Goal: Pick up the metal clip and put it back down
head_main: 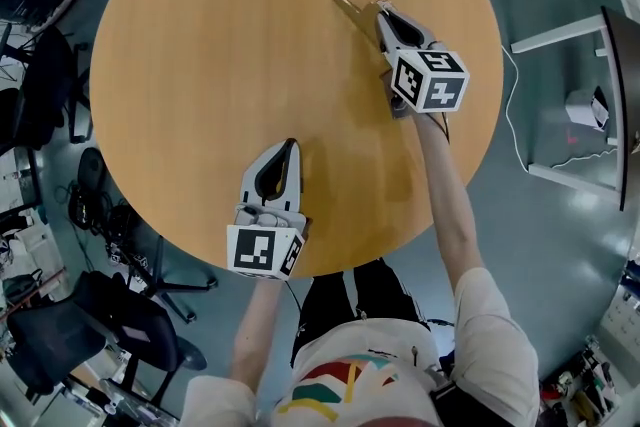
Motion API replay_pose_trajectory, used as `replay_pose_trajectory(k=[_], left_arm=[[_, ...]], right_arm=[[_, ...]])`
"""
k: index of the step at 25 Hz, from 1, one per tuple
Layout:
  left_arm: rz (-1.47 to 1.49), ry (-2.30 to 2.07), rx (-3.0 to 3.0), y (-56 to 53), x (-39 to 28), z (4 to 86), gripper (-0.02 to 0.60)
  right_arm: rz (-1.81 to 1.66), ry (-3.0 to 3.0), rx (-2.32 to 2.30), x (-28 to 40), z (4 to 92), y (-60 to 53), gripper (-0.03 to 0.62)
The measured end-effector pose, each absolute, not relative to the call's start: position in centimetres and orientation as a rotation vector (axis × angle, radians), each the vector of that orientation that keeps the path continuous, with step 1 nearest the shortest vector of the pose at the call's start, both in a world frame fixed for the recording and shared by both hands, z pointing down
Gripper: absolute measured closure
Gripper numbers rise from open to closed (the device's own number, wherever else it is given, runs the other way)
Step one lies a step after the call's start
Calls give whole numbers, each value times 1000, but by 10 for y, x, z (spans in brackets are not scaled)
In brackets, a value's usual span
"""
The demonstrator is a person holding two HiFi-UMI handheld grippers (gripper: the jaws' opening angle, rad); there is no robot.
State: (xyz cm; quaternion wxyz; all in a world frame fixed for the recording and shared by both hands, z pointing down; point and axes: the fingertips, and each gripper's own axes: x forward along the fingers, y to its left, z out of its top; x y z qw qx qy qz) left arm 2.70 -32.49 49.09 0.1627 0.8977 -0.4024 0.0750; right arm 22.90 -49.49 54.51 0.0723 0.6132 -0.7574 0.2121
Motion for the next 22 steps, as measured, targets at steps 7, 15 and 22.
replay_pose_trajectory(k=[7,15,22], left_arm=[[220,-1124,2603,-329,31,489,540],[203,-1133,2617,-328,23,480,540],[118,-1164,2654,-323,18,440,540]], right_arm=[[541,-2110,1875,240,560,-502,346],[420,-2139,1897,231,528,-501,330],[439,-2215,1887,218,459,-464,333]])
